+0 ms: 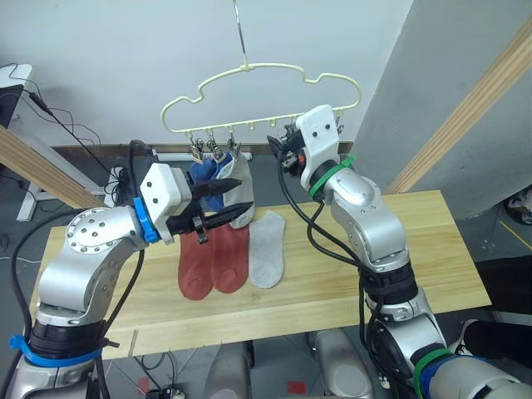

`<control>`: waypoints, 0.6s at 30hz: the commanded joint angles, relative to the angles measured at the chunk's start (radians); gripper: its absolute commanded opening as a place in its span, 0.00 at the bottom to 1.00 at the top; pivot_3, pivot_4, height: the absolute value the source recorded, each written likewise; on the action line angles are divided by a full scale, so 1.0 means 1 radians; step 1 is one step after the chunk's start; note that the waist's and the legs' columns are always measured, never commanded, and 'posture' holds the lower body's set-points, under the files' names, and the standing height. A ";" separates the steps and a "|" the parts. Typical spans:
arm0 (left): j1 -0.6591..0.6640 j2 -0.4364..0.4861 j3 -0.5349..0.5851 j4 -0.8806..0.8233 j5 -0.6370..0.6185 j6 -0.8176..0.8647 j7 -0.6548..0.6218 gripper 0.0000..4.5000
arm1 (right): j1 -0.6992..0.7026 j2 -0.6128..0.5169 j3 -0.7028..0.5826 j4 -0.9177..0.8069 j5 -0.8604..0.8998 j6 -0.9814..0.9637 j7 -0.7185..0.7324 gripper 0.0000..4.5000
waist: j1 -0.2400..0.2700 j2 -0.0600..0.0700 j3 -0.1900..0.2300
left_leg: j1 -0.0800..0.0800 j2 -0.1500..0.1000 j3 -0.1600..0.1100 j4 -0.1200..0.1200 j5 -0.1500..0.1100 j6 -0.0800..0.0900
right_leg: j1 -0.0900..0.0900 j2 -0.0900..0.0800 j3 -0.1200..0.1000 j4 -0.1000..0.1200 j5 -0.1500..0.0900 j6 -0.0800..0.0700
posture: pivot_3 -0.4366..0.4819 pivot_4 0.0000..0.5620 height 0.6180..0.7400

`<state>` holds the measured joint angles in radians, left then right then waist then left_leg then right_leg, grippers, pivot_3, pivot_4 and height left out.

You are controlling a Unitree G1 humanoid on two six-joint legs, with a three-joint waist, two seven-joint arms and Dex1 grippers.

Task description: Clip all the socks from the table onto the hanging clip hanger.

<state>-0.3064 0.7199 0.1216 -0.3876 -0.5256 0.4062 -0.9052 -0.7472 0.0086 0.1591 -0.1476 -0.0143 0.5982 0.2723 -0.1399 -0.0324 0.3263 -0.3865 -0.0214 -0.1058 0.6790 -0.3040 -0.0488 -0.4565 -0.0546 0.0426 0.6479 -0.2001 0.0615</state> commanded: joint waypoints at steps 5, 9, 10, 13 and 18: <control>0.018 -0.010 0.001 -0.022 0.019 -0.023 0.024 0.49 | -0.019 0.013 -0.006 -0.013 0.017 -0.032 -0.017 0.17 | 0.000 0.000 0.000 | 0.000 0.000 0.000 0.000 0.000 0.000 | 0.000 0.000 0.000 0.000 0.000 0.000 | 0.28 0.52 0.95; 0.031 -0.043 -0.016 -0.019 0.048 -0.027 0.066 0.49 | -0.021 0.013 -0.010 -0.010 0.019 -0.035 -0.021 0.00 | 0.000 0.000 0.000 | 0.000 0.000 0.000 0.000 0.000 0.000 | 0.000 0.000 0.000 0.000 0.000 0.000 | 0.27 0.52 0.95; 0.034 -0.050 -0.024 -0.019 0.057 -0.030 0.071 0.49 | -0.021 0.013 -0.011 -0.010 0.020 -0.035 -0.022 0.00 | 0.000 0.000 0.000 | 0.000 0.000 0.000 0.000 0.000 0.000 | 0.000 0.000 0.000 0.000 0.000 0.000 | 0.27 0.52 0.95; 0.046 -0.074 -0.054 -0.017 0.088 -0.032 0.097 0.49 | -0.022 0.012 -0.013 -0.009 0.021 -0.036 -0.022 0.00 | 0.000 0.000 0.000 | 0.000 0.000 0.000 0.000 0.000 0.000 | 0.000 0.000 0.000 0.000 0.000 0.000 | 0.27 0.52 0.95; 0.072 -0.175 -0.167 0.040 0.185 -0.043 0.185 0.53 | -0.025 0.011 -0.016 -0.007 0.024 -0.033 -0.021 0.00 | 0.000 0.000 0.000 | 0.000 0.000 0.000 0.000 0.000 0.000 | 0.000 0.000 0.000 0.000 0.000 0.000 | 0.27 0.53 0.95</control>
<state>-0.2407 0.5741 -0.0087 -0.3688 -0.3796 0.3804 -0.7656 -0.7538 0.0131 0.1469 -0.1300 -0.0070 0.5844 0.2555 -0.1400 -0.0322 0.3261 -0.3865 -0.0216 -0.1056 0.6792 -0.3041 -0.0487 -0.4564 -0.0548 0.0429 0.6479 -0.1999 0.0613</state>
